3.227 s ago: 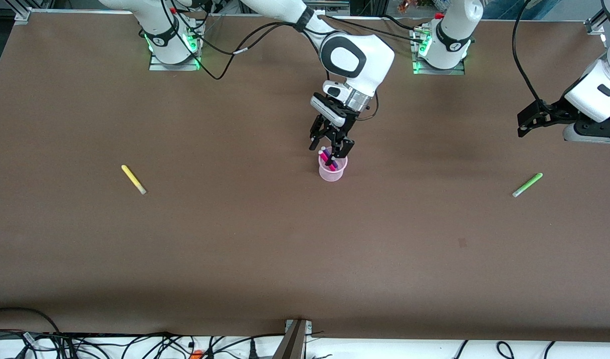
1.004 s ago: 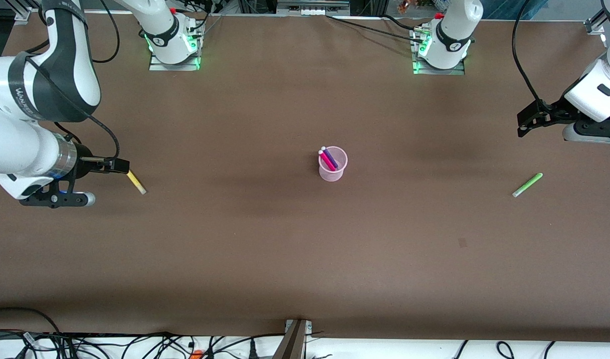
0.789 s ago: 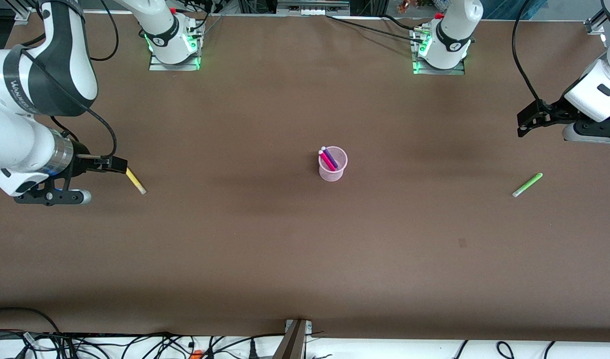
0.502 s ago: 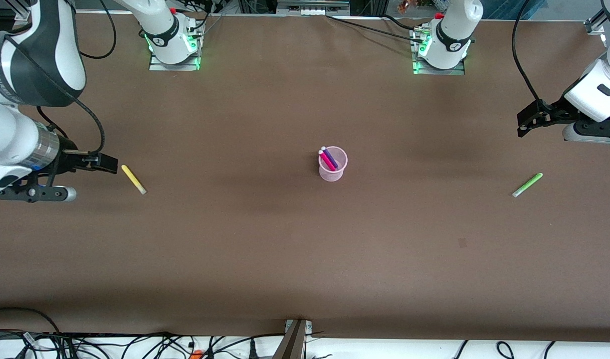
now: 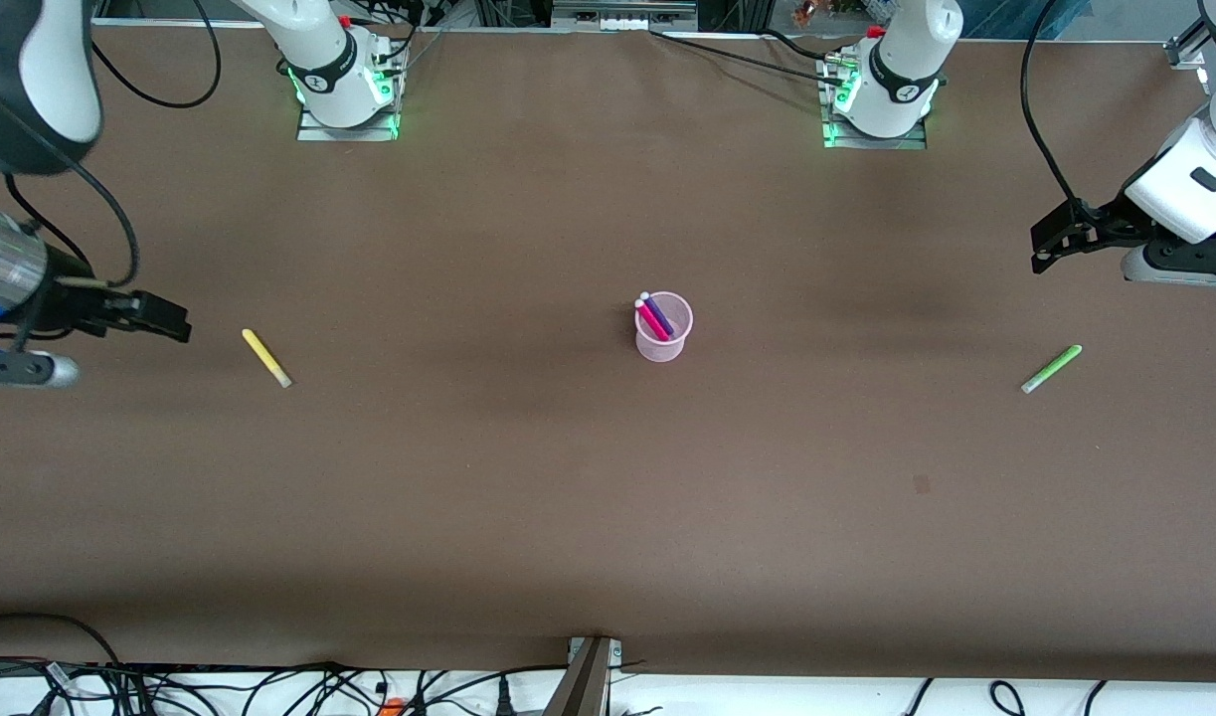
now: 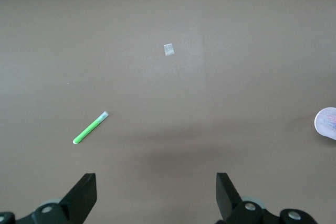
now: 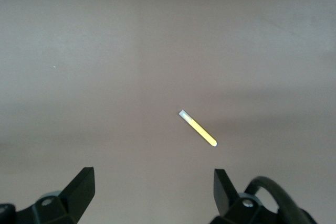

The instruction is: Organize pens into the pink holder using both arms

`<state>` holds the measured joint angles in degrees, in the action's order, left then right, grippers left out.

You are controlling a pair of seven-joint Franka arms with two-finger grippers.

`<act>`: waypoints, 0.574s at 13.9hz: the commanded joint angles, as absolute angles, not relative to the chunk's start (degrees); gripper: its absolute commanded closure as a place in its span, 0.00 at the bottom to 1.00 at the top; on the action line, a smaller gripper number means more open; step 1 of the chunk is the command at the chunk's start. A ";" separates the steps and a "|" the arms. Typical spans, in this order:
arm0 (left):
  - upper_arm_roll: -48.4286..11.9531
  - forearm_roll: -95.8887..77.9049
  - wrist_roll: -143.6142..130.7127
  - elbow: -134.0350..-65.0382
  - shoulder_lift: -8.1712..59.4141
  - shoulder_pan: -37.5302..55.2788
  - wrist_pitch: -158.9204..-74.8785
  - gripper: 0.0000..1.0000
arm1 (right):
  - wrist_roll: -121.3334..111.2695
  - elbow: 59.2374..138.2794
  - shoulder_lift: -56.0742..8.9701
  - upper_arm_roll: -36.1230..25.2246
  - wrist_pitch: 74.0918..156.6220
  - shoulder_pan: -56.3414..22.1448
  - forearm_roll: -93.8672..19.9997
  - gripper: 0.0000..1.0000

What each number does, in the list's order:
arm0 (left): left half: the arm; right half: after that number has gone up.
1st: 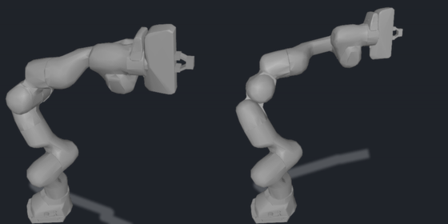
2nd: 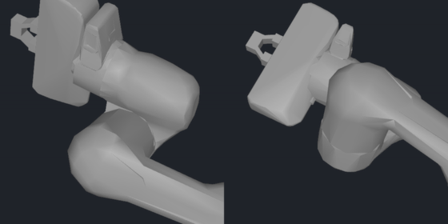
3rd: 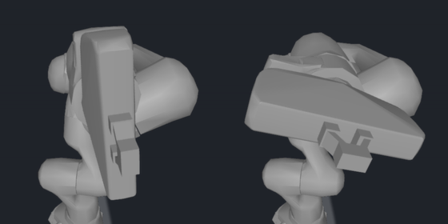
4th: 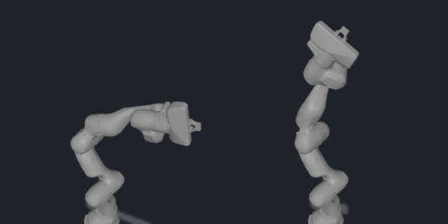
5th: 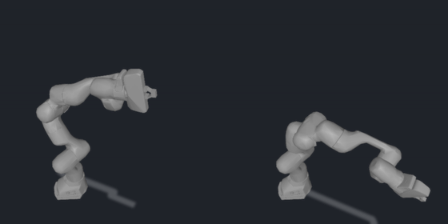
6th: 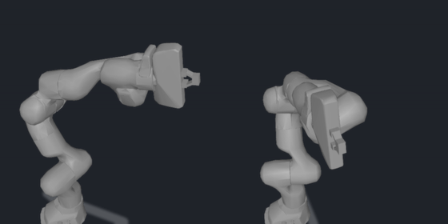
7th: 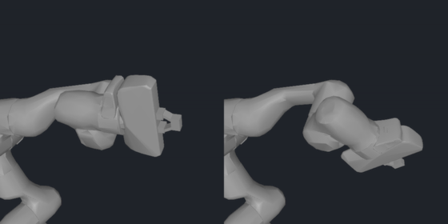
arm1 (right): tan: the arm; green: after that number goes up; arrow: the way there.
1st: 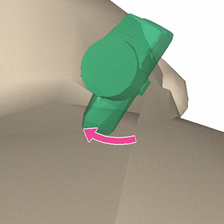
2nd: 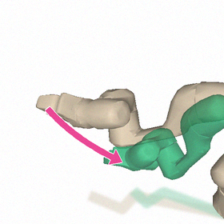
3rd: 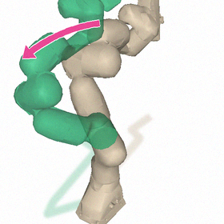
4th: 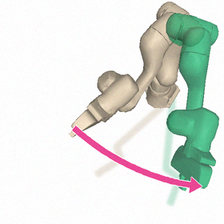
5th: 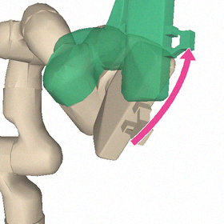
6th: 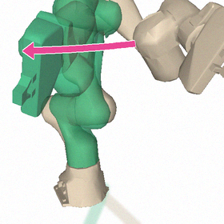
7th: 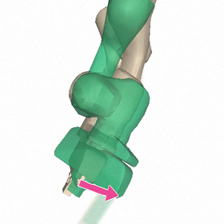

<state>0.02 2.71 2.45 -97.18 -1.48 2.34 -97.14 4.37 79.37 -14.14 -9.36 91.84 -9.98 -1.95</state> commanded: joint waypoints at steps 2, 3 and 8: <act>0.18 4.31 1.76 -96.59 -1.49 2.90 -96.86 0.00 | 7.12 86.74 -7.30 -7.39 93.69 -8.09 -1.58 0.00; 0.18 4.31 1.76 -96.59 -1.49 2.90 -96.86 0.00 | 7.21 86.75 -7.21 -6.60 93.78 -6.87 -1.58 0.00; 0.09 4.31 1.85 -96.59 -1.49 2.99 -97.29 0.00 | 9.06 88.86 -5.89 -4.13 95.18 -4.92 -0.70 0.00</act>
<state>0.02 2.71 2.45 -97.18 -1.48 2.35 -97.15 8.20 86.48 -7.95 -5.66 93.73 -6.24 -1.54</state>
